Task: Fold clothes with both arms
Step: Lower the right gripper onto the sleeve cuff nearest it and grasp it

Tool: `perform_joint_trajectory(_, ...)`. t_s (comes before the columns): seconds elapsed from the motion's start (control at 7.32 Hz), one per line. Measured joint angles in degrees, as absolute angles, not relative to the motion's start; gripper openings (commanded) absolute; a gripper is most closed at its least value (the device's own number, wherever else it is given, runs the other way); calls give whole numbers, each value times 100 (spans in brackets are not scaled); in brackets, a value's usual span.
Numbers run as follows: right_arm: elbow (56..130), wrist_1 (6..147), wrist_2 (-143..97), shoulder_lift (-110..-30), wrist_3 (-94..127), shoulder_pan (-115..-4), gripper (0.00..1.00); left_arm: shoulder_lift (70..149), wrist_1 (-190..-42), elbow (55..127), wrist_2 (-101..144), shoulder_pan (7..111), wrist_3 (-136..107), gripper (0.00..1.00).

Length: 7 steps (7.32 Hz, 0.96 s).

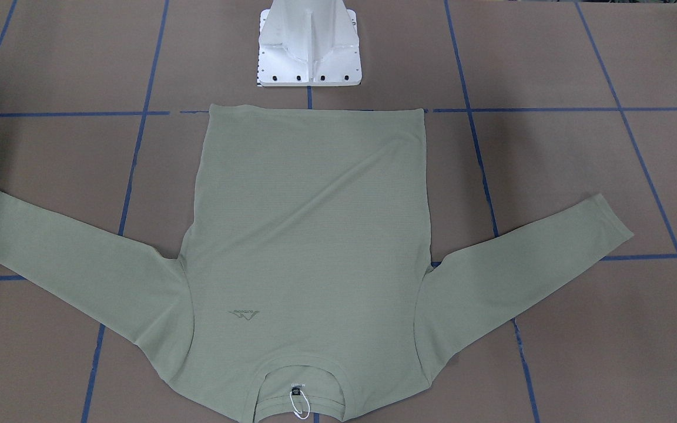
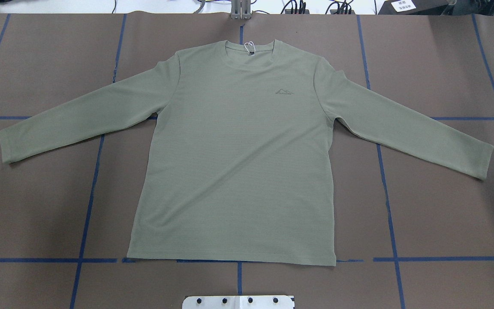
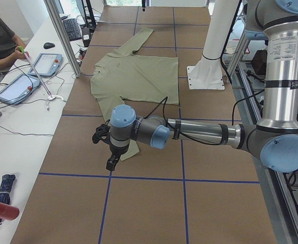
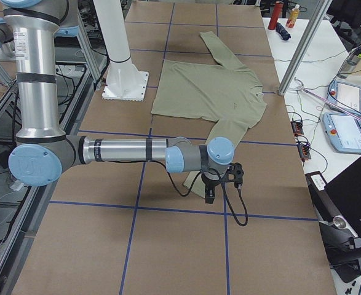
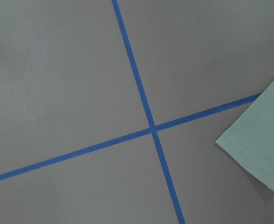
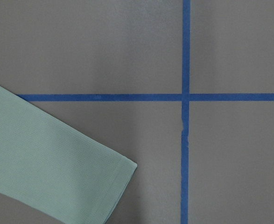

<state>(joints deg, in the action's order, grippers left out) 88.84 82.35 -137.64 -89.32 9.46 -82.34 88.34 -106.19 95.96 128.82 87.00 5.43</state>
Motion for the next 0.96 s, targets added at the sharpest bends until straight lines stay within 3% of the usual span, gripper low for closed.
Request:
perform_joint_trajectory(0.41,7891,6014,-13735,-8940,1152,-7684,100,8856,-11117,9432,12889,8687,511,100)
perform_joint_trajectory(0.96,7749,4972,-13113,-8934,2290,-6805,100,8828,-11166,9318,12910,8689,522,100)
